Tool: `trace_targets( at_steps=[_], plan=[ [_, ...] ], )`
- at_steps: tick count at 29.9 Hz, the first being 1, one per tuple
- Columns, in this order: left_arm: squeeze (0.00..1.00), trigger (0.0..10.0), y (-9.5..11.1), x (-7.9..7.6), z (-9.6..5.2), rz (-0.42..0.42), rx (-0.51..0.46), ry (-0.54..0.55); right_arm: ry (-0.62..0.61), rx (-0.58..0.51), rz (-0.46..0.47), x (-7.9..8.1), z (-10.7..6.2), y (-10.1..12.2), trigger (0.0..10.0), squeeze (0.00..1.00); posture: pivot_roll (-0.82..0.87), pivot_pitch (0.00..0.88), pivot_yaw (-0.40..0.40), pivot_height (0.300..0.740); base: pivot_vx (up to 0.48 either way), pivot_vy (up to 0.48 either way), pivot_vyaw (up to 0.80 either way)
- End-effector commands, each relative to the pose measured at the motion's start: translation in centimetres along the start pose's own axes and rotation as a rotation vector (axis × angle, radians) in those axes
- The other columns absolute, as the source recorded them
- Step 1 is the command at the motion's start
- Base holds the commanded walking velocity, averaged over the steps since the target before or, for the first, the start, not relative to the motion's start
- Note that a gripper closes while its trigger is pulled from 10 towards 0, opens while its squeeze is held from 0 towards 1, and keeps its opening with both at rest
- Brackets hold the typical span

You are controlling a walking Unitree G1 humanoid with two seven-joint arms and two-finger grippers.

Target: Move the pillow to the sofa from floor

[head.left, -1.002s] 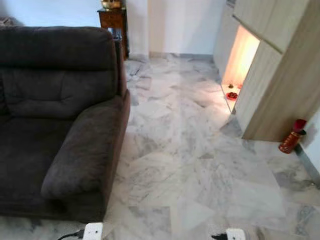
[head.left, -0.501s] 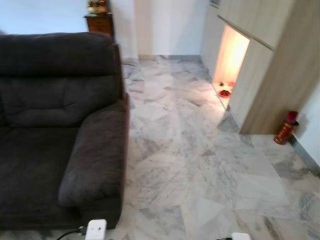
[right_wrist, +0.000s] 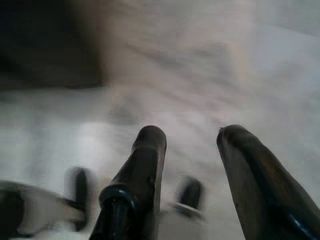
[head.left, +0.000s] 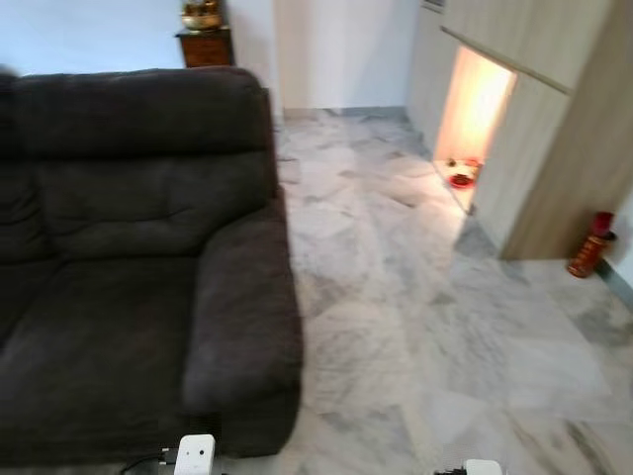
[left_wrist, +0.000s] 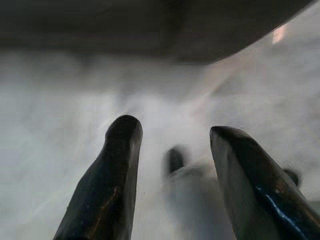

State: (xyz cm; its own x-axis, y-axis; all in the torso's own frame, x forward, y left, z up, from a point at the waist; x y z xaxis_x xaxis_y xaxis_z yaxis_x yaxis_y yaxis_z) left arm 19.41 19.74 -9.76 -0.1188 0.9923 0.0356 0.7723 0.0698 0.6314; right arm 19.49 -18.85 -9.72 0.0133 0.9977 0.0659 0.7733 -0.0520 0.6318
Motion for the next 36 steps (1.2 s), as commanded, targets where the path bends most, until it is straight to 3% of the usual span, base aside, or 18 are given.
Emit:
trace_targets(
  at_steps=[1, 10, 15, 21, 28, 36],
  plan=[
    [0.00, 10.0, -1.54, 5.85, -0.90, -0.043, 0.088, 0.111, 0.039, 0.048, 0.215, 1.48, 0.65, 0.88, 10.0, 0.00, 0.12, 0.000, 0.005, 0.740, 0.000, 0.480, 0.00],
    [0.00, 10.0, -1.67, 6.25, -1.01, -0.034, 0.092, 0.117, 0.043, 0.050, 0.203, 1.63, 0.65, 0.78, 10.0, 0.00, 0.13, 0.000, 0.009, 0.740, 0.000, 0.480, 0.00],
    [0.00, 10.0, -1.71, 6.13, -1.00, -0.034, 0.093, 0.114, 0.047, 0.048, 0.182, 1.58, 0.63, 0.81, 10.0, 0.00, 0.13, 0.000, 0.007, 0.740, 0.000, 0.480, 0.73],
    [0.00, 10.0, -1.44, 6.06, -0.92, -0.033, 0.086, 0.113, 0.052, 0.040, 0.237, 1.74, 0.65, 0.86, 10.0, 0.00, 0.13, 0.000, 0.006, 0.740, 0.000, 0.480, 0.40],
    [0.00, 10.0, -1.20, 6.23, -0.89, -0.035, 0.080, 0.117, 0.056, 0.039, 0.232, 1.84, 0.70, 1.02, 10.0, 0.00, 0.14, 0.000, -0.005, 0.740, 0.000, 0.480, 0.00],
    [0.00, 10.0, -1.05, 6.09, -0.85, -0.035, 0.065, 0.117, 0.053, 0.042, 0.228, 1.61, 0.67, 1.01, 10.0, 0.00, 0.15, 0.000, -0.026, 0.740, 0.000, 0.042, 0.00]
  ],
)
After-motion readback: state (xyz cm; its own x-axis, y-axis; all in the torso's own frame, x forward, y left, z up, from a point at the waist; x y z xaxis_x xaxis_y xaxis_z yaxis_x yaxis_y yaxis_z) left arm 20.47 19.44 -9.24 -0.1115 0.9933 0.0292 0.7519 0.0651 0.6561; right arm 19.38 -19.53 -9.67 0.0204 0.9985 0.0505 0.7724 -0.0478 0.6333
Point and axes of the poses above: a point about 5 cm out from each wrist's last joint towards the gripper, its own z axis pointing out of the wrist towards the gripper, its own y axis along the axis of the wrist's last joint, x = y × z, the point moved 2 cm from there along z, pointing out of the wrist towards the gripper, and after that the axes turned 1 degree about z, right-handed, at the moved point
